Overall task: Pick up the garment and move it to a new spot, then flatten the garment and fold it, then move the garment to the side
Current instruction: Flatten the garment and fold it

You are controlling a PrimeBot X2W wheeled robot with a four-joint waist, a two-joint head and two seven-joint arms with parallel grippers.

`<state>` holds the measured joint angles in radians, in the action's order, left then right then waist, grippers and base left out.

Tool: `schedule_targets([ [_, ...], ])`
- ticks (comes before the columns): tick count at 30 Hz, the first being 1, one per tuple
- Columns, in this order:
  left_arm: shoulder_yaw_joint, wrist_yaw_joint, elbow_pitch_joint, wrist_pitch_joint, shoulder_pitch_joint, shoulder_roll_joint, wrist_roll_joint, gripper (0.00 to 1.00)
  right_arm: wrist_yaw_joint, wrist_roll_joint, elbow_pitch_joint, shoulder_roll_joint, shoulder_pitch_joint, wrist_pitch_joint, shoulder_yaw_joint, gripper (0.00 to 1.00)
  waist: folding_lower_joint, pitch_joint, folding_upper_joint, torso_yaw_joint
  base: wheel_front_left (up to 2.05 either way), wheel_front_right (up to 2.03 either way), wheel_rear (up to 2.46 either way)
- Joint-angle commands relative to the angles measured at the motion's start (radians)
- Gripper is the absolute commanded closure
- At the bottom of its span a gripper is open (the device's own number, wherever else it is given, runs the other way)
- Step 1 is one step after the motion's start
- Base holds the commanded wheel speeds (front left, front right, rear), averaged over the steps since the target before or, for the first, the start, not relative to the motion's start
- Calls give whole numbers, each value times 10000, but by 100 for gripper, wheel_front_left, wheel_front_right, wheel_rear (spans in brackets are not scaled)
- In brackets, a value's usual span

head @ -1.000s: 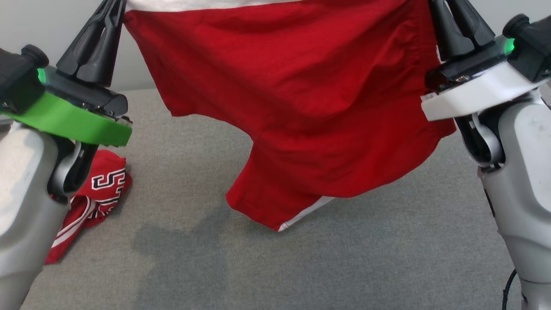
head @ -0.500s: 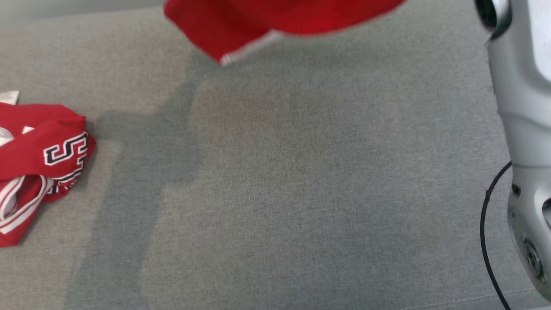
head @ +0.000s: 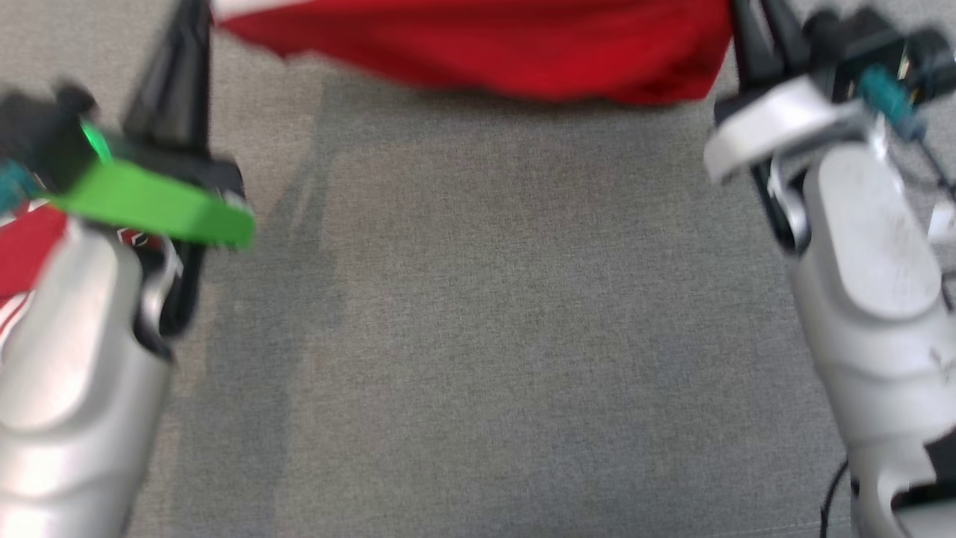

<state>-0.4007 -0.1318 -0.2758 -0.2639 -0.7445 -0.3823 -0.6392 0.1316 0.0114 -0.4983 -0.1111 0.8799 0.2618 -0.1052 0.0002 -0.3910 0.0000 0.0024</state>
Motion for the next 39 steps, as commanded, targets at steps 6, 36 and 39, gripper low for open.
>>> schedule_targets([
  [6, 587, 24, 7, -6, 3030, 721, 120, 100, -25, 1070, 818, -288, -3226, 43, -84, 100, -2, 1462, 0, 351, 0, 0, 0],
  [36, 1701, 37, 110, -8, 7871, 2216, 1192, 100, -30, 3192, 2518, 34, -9370, 45, -112, 100, -2, 4000, 0, 222, 0, 0, 0],
  [39, 1144, 32, 158, -5, 6845, 1838, 928, 100, -27, 3309, 2651, 176, -8857, 45, -185, 100, -2, 3552, 0, 1, 0, 0, 0],
])
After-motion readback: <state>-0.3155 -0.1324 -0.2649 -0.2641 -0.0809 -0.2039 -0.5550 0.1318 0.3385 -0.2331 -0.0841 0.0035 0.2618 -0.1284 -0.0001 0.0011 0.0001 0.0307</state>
